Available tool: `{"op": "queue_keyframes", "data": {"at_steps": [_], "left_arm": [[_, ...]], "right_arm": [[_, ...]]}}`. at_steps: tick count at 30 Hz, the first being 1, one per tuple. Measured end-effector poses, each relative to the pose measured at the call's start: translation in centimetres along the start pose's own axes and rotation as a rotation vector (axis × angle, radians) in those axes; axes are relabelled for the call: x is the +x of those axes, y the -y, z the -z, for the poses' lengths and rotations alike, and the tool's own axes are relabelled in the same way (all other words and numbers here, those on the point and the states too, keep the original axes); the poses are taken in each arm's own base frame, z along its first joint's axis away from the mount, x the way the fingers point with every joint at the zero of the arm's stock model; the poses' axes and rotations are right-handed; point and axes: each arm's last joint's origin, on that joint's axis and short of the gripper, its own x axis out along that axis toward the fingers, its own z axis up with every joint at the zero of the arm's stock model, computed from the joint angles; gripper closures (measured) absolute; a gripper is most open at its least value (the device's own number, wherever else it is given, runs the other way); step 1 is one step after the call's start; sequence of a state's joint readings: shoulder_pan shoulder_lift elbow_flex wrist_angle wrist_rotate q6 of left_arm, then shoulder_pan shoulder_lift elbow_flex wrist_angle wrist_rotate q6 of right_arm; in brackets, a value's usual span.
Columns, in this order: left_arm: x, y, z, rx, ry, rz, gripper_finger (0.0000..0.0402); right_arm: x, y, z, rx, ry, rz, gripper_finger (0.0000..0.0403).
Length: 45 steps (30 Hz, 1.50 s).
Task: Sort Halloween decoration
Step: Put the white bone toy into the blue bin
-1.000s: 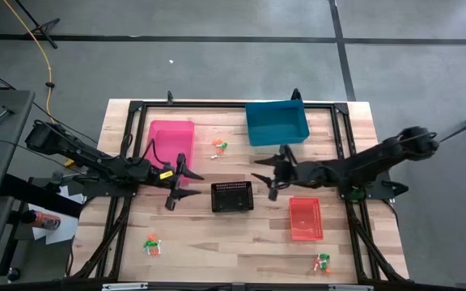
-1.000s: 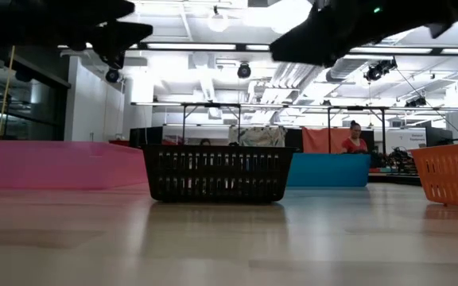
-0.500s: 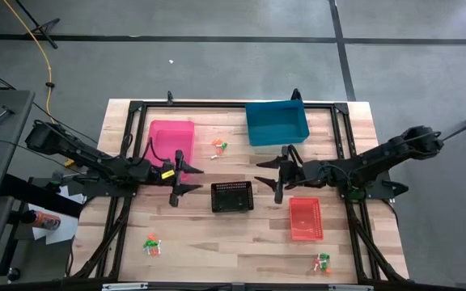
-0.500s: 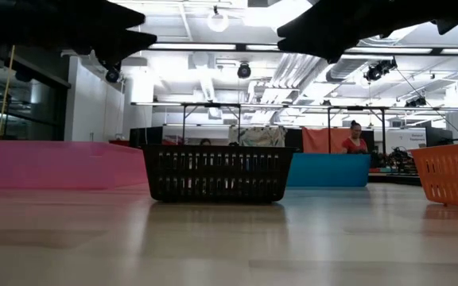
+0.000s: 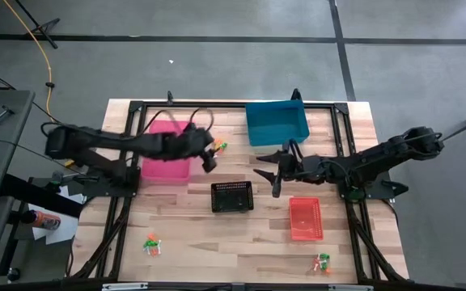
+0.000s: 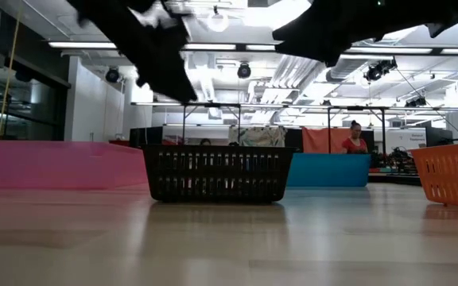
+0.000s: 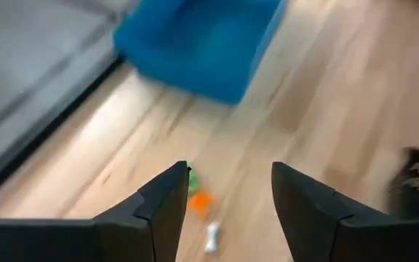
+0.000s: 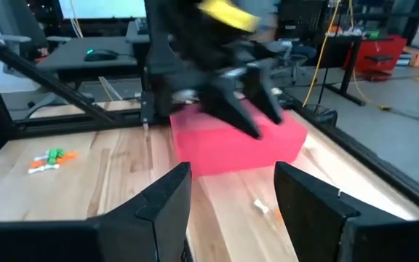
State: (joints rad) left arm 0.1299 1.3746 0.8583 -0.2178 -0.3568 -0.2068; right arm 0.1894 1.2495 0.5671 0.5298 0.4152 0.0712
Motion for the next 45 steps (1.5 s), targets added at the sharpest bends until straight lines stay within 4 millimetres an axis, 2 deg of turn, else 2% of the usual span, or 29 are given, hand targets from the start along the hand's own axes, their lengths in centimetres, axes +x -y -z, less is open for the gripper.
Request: {"op": "queue_keyframes", "data": {"at_steps": [7,10,12,15,19,26,35,45], "left_arm": [[5.7,-3.4,1.9,0.111,-0.233,0.054,0.022],[7.2,-4.5,2.8,0.155,-0.294,0.039,0.022],[7.8,-5.0,3.2,0.136,-0.319,0.09,0.022],[8.0,-5.3,3.5,0.117,-0.344,0.205,0.022],[7.8,-5.0,3.4,0.139,-0.333,0.248,0.0223],[8.0,-4.2,4.3,0.187,-0.407,0.265,0.0232],[9.2,-3.1,4.6,0.346,-0.36,0.254,0.0234],[9.2,-3.1,4.7,0.351,-0.368,0.256,0.0234]], "right_arm": [[0.0,0.0,0.9,0.032,-0.086,0.003,0.021],[-0.1,0.1,1.1,0.039,-0.107,0.006,0.021],[-0.1,0.1,1.2,0.031,-0.119,0.007,0.021],[-0.1,0.1,1.3,0.006,-0.127,0.008,0.021],[0.0,0.4,1.3,-0.018,-0.127,0.018,0.021],[0.2,0.9,1.3,-0.005,-0.127,0.04,0.021],[0.2,0.9,1.3,0.01,-0.127,0.041,0.021],[0.2,0.9,1.4,0.007,-0.143,0.044,0.021]]}}
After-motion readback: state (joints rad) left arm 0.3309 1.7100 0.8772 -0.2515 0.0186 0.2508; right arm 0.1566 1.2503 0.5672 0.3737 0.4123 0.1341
